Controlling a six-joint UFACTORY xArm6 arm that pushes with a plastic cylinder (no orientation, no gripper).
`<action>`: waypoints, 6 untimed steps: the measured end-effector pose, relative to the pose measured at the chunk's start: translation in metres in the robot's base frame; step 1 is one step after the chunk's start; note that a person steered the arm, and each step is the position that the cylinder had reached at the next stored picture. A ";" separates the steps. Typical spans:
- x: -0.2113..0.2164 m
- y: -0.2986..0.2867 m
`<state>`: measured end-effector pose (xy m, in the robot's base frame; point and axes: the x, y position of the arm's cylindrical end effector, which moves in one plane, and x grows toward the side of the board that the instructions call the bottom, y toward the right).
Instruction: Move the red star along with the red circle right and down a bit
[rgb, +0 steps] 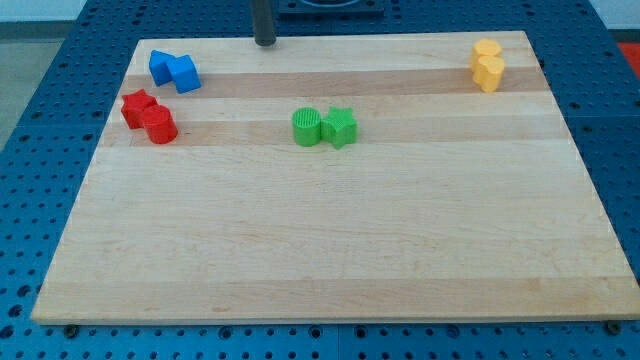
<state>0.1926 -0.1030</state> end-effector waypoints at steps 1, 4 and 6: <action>0.000 -0.045; 0.001 -0.202; 0.060 -0.200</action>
<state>0.2530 -0.3034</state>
